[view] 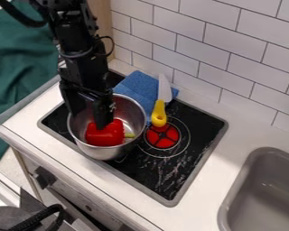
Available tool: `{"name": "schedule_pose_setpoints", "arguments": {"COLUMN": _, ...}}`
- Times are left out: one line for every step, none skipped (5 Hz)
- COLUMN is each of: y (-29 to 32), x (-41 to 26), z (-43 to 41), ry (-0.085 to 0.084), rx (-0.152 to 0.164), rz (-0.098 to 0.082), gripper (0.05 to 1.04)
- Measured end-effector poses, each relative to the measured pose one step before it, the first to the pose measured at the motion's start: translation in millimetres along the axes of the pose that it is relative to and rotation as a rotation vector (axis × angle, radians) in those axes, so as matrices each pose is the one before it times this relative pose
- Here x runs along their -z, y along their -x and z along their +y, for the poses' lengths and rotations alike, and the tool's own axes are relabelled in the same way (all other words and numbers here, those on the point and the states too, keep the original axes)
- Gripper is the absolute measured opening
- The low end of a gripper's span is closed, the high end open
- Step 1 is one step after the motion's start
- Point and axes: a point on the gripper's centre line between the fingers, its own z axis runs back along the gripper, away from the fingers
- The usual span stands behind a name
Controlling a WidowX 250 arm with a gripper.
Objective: Take out the red pepper from the silver pot to the upper right of the stove
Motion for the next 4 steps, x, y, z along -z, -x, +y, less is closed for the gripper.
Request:
{"name": "schedule_pose_setpoints", "arguments": {"y": 2.08, "x": 1.35, "z": -2.18, "ry": 0.0074, "rx": 0.0105, "rz": 0.0044, "gripper": 1.001}}
{"name": "schedule_pose_setpoints", "arguments": {"y": 1.50, "x": 2.28, "z": -6.50, "ry": 0.0109, "rx": 0.0122, "rz": 0.0095, "gripper": 1.001}}
{"name": "schedule_pose_setpoints", "arguments": {"y": -6.35, "x": 5.89, "z": -8.29, "ry": -0.0124, "rx": 0.0164, "rz": 0.0005, "gripper": 1.001}}
{"name": "schedule_pose_setpoints", "arguments": {"y": -3.80, "x": 9.96, "z": -7.39, "ry": -0.0035, "rx": 0.0102, "rz": 0.0289, "gripper": 1.001}}
